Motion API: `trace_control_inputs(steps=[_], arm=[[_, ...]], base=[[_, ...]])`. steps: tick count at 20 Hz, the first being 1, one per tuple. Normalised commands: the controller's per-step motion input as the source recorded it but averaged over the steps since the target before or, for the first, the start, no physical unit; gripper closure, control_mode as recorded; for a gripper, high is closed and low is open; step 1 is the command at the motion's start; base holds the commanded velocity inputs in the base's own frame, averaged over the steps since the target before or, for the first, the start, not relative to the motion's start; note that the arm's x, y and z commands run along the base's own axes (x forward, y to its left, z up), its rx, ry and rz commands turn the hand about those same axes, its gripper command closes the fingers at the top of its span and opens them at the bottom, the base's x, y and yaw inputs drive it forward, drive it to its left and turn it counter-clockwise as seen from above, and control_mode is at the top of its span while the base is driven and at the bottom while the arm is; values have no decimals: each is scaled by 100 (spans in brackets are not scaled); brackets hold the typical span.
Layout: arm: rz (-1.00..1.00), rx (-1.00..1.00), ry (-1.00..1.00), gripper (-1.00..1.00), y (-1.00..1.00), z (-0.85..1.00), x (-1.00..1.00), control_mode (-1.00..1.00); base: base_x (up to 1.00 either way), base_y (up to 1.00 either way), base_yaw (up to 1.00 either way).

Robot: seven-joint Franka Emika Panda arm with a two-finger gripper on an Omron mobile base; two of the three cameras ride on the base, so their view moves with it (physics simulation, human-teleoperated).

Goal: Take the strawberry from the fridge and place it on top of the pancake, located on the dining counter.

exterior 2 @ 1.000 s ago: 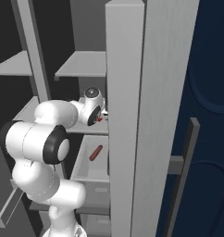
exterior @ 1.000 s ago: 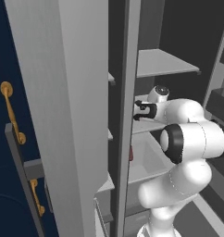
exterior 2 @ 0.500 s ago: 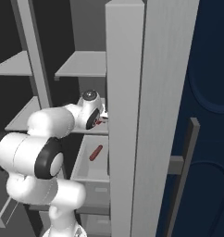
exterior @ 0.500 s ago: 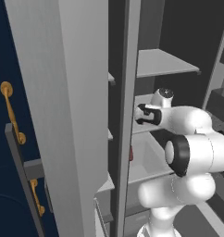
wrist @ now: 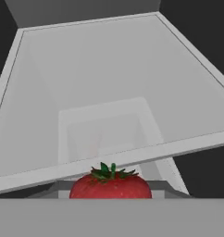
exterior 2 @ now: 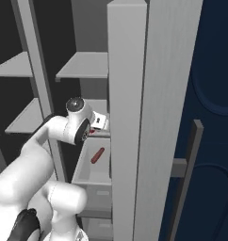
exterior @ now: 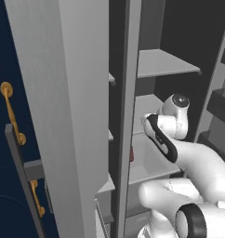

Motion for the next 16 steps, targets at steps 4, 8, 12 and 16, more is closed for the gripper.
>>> trace_control_inputs(steps=[4,8,12,16], arm=[[-4,3,2,100,22,49,-76,-100],[-5,11,5,100,4,31,-100,-100],[0,1,12,100,22,52,-100,-100],[0,-7,8,100,42,42,-100,-100]], base=[[0,0,0],[0,0,0],[0,0,0],[0,0,0]])
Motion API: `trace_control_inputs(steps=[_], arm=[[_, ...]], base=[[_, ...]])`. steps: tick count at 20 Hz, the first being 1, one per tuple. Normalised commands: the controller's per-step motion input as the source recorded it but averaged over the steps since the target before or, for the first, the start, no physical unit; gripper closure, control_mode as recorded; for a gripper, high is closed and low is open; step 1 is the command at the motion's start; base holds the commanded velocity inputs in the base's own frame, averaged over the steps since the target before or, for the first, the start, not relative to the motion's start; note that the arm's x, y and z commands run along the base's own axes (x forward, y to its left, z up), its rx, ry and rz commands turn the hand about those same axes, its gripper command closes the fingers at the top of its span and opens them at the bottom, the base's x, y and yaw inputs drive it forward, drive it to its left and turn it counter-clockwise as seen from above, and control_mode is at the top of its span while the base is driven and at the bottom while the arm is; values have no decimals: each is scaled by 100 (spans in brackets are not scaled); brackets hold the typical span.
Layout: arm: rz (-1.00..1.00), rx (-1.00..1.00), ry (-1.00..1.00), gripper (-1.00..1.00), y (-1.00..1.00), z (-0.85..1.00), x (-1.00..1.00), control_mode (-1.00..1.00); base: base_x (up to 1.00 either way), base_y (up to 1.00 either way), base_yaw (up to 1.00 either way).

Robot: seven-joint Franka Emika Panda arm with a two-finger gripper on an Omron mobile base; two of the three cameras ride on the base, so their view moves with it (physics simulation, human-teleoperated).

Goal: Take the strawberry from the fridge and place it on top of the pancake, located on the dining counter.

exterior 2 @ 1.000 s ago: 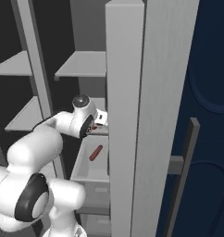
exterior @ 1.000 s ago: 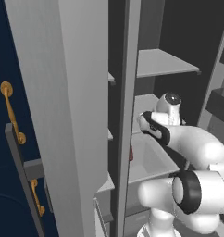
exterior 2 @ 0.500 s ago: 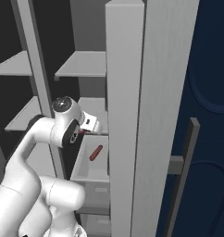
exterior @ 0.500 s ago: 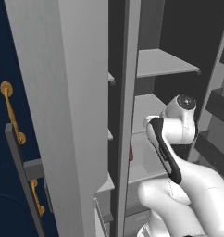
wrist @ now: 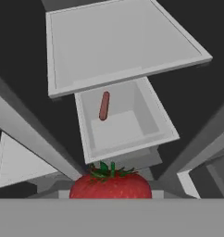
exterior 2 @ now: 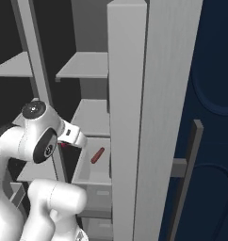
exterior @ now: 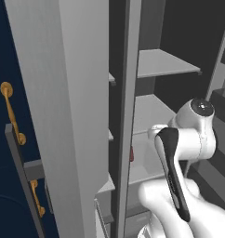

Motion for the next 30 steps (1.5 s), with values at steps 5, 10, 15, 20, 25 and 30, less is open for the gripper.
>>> trace_control_inputs(steps=[5,10,15,20,25,30], arm=[[1,-13,14,100,40,23,-61,-100],[5,4,2,100,8,-3,-64,-100],[12,17,3,100,-15,-10,-17,-100],[1,-1,0,100,0,-5,3,-100],[-6,-1,0,100,0,-1,-2,-100],[-1,0,0,100,0,0,0,-100]], base=[[0,0,0],[0,0,0],[0,0,0],[0,0,0],[0,0,0],[0,0,0]])
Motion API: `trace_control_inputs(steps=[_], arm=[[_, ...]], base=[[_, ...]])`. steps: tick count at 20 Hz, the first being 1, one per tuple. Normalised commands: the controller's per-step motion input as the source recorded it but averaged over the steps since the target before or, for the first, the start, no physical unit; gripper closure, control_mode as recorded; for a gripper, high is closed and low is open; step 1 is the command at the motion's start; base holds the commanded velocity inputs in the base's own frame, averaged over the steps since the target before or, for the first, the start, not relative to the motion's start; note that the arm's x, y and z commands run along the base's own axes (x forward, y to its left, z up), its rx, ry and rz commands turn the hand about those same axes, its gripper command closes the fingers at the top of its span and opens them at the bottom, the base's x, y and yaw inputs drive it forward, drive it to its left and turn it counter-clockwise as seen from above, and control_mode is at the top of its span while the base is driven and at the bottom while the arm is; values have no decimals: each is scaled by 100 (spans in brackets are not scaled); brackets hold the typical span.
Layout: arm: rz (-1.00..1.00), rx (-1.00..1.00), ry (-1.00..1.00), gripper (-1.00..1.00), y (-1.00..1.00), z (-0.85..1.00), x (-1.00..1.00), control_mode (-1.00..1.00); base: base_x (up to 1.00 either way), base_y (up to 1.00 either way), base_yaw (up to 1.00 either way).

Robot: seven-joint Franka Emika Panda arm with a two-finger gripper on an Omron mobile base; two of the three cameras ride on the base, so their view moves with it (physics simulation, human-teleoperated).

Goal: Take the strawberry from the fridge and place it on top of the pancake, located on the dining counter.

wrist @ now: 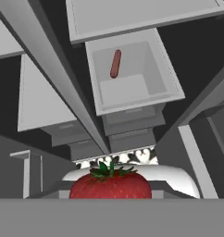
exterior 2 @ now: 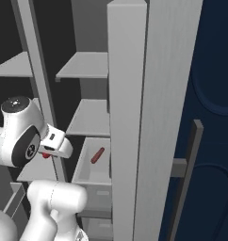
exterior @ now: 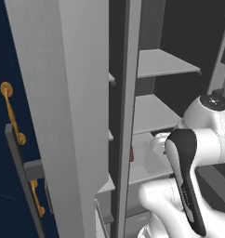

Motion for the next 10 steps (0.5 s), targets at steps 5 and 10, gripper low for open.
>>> trace_control_inputs(steps=[5,10], arm=[[0,0,0,100,0,0,0,100],[0,0,0,100,0,0,0,100]], base=[[-7,0,0],[-76,0,0]])
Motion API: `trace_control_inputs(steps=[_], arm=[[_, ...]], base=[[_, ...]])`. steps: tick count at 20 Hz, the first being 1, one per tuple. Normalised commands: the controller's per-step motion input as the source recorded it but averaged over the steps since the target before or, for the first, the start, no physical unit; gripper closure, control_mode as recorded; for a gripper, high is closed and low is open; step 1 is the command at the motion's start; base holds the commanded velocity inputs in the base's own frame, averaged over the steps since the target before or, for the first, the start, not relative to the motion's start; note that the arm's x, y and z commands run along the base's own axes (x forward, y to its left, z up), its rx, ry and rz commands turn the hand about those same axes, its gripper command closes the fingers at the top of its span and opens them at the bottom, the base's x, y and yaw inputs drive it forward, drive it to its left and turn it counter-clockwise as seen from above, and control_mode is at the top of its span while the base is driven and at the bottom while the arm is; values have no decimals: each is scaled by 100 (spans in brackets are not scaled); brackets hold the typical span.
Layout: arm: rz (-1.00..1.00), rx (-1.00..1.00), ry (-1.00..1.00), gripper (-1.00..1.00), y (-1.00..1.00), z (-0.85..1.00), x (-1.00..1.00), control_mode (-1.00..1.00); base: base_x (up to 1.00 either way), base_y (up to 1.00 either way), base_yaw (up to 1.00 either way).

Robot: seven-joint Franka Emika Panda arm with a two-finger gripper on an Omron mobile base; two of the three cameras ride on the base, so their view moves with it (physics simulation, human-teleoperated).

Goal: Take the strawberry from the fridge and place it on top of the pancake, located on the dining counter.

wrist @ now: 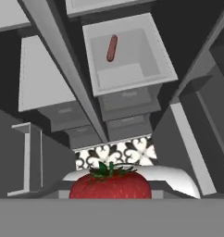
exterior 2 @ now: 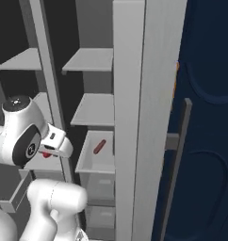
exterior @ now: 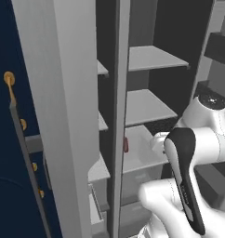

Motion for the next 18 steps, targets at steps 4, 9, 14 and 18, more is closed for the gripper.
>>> trace_control_inputs(steps=[4,9,14,18], arm=[[0,0,0,100,0,0,0,100],[0,0,0,100,0,0,0,100],[0,0,0,100,0,0,0,100],[0,0,0,100,0,0,0,100]], base=[[-91,3,-5],[-84,8,-6],[-98,1,-9],[-79,-15,-41]])
